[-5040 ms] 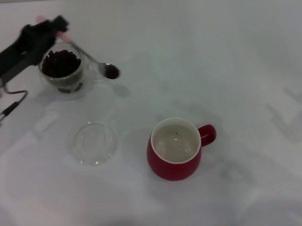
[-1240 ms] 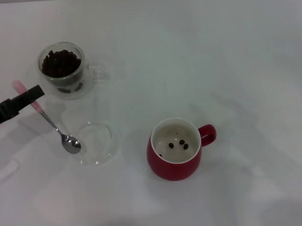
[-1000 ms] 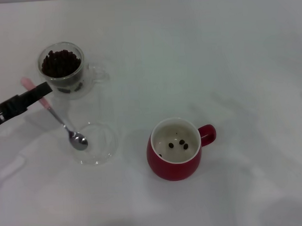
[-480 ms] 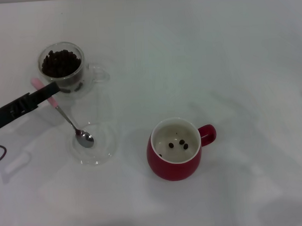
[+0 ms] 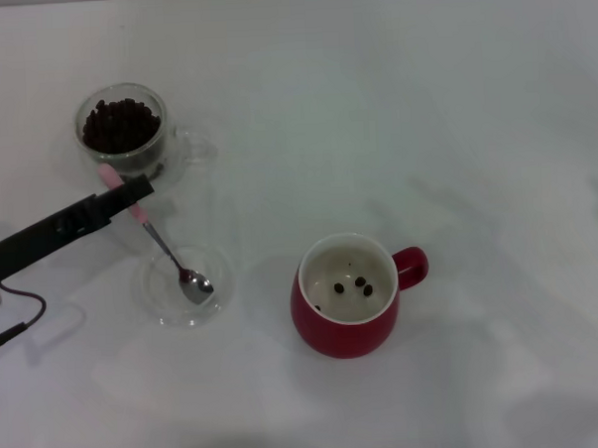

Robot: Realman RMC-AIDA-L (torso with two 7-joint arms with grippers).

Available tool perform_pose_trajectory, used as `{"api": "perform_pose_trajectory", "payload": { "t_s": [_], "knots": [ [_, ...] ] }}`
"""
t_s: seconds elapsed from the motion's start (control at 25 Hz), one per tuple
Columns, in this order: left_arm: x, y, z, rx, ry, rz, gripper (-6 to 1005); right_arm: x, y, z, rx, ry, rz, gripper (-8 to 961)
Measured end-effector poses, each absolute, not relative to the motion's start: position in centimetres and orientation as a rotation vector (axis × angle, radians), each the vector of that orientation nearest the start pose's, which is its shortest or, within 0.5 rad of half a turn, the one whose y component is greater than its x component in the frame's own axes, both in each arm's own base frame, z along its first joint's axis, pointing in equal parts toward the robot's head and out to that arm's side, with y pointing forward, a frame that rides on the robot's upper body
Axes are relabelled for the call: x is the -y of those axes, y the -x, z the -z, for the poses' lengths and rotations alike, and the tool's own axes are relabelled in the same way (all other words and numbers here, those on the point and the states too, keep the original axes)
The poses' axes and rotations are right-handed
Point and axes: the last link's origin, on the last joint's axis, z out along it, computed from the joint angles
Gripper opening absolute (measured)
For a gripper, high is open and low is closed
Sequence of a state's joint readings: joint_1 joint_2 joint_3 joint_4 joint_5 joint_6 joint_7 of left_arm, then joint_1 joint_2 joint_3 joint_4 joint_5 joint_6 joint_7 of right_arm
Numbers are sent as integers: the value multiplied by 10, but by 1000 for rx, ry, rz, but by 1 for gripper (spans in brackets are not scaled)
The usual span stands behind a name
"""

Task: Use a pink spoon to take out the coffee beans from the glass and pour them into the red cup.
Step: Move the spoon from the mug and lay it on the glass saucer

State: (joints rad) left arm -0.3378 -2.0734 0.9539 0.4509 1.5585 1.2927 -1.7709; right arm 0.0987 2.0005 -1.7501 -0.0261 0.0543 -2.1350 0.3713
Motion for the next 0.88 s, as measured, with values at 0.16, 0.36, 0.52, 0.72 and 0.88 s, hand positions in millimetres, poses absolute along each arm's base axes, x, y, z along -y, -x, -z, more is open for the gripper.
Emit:
{"api": "perform_pose_trajectory", "payload": {
  "t_s": [0.16,0.36,0.52,0.72,0.88],
  "knots": [
    [-289,316,40,1600,2190,951,126,-158,-330,-65,-86,1548,-1206,603],
    [-287,315,49,1627,2204,944,127,-160,-329,-65,-84,1551,-1211,603],
    [-285,316,47,1628,2204,955,149,-162,-328,-64,-80,1554,-1215,603],
    [-284,318,44,1629,2193,964,252,-163,-326,-63,-79,1557,-1222,603],
    [-283,320,37,1601,2194,967,318,-164,-326,-63,-77,1557,-1227,603]
  ]
}}
